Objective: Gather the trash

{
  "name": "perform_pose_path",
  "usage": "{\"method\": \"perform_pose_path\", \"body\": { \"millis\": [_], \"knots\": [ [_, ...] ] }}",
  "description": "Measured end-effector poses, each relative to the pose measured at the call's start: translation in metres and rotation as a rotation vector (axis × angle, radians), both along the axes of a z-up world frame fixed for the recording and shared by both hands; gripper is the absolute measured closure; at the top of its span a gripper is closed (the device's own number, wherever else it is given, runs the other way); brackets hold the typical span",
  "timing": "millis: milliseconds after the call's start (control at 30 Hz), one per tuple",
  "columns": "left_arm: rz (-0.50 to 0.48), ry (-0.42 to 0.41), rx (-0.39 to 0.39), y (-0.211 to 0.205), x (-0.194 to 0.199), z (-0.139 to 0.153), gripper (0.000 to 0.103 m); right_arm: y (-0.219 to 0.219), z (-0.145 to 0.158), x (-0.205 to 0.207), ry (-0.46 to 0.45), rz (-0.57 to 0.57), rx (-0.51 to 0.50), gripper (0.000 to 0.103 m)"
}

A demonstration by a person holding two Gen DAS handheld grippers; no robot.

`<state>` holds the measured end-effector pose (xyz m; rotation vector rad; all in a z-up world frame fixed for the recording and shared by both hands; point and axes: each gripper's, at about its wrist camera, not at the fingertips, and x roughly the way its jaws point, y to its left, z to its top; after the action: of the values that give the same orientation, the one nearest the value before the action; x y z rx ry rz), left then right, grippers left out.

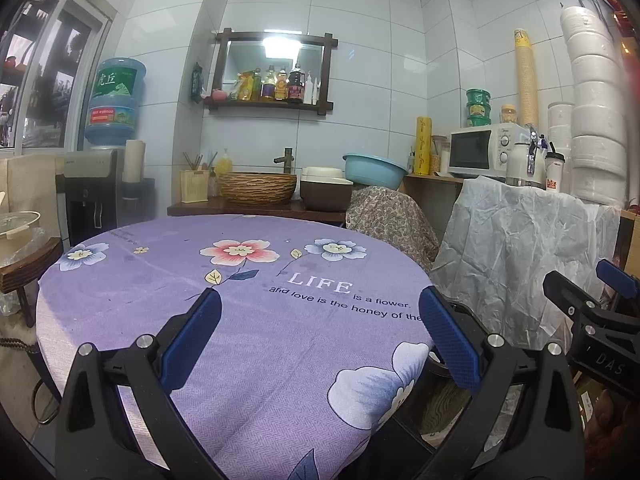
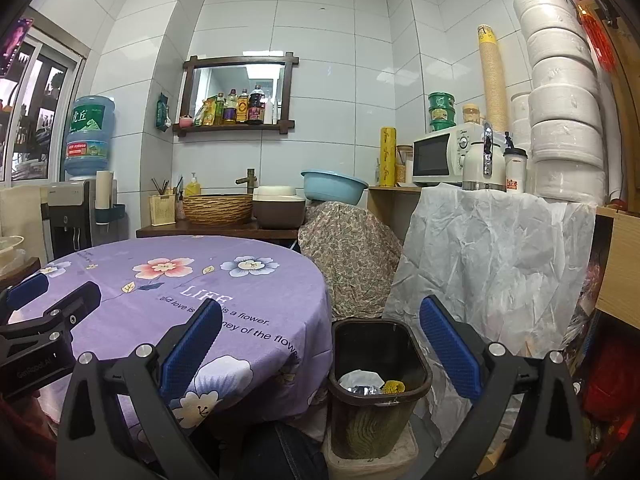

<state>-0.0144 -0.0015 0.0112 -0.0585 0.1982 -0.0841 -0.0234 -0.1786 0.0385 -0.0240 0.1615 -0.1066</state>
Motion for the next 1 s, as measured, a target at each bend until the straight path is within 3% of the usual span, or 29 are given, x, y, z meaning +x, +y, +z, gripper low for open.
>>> {"method": "perform_pose_path", "body": {
  "millis": [1000],
  "knots": [
    [0.01, -0.009, -0.005, -0.0066, -0.0025, 0.003, 0.006, 0.0023, -0.0002, -0.0018, -0.004, -0.006, -0.001, 0.005]
  ]
}}
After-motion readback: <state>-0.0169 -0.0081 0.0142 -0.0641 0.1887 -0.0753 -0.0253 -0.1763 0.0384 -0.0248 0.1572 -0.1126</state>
